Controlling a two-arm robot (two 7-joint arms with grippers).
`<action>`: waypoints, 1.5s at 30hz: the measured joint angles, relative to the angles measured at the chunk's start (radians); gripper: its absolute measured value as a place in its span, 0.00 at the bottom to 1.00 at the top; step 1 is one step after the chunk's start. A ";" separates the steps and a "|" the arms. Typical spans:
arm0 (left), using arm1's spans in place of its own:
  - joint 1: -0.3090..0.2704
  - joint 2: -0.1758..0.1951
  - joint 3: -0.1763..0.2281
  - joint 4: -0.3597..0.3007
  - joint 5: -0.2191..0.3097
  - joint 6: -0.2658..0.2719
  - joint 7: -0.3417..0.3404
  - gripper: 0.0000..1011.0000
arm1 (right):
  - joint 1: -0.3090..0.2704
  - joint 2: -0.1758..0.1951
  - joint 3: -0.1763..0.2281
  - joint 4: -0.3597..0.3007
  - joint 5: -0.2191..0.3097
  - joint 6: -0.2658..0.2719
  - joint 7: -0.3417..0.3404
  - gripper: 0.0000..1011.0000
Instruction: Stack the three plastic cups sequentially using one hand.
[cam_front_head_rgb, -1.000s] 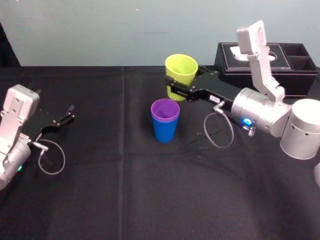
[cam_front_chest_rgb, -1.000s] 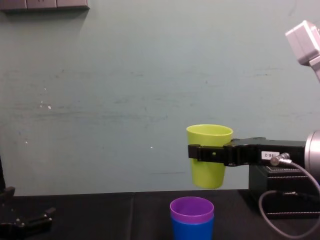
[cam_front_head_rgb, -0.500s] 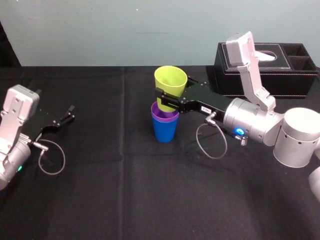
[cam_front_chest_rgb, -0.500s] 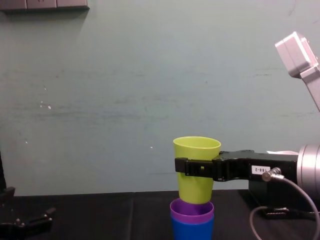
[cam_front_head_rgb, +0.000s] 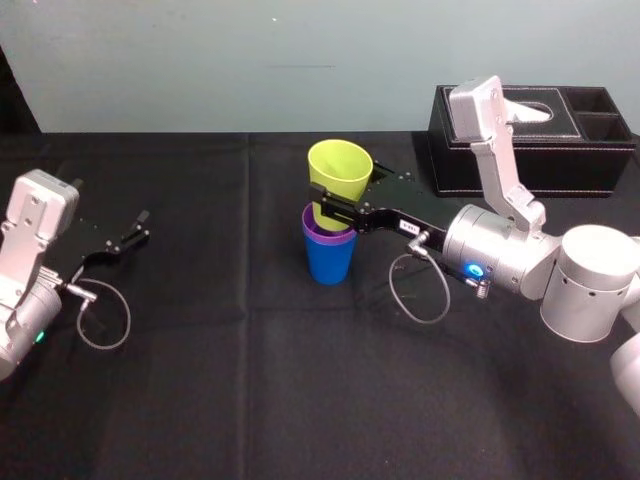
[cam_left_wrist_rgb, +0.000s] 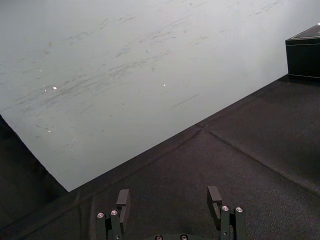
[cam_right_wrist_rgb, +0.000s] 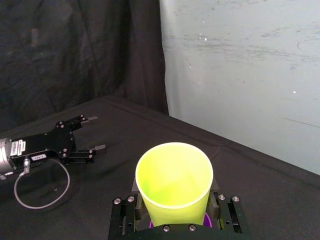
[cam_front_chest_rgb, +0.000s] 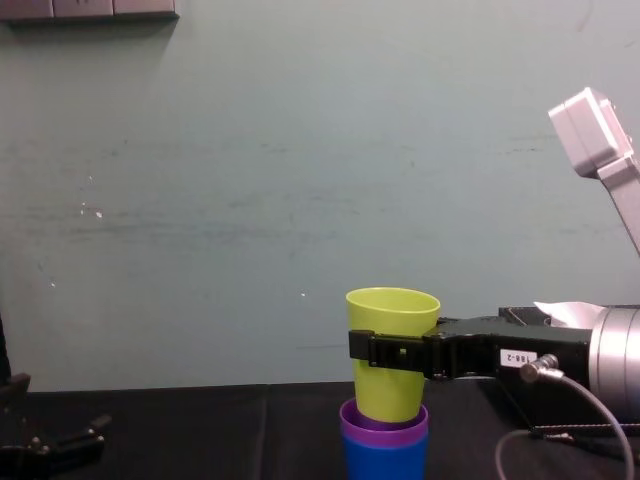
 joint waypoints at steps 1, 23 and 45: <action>0.000 0.000 0.000 0.000 0.000 0.000 0.000 1.00 | 0.000 -0.001 0.000 0.003 0.001 -0.002 0.000 0.73; 0.000 0.000 0.000 0.000 0.000 0.000 0.000 1.00 | 0.010 -0.010 -0.037 0.063 -0.058 -0.035 0.002 0.73; 0.000 0.000 0.000 0.000 0.000 0.000 0.000 1.00 | 0.011 -0.011 -0.038 0.067 -0.061 -0.033 0.003 0.98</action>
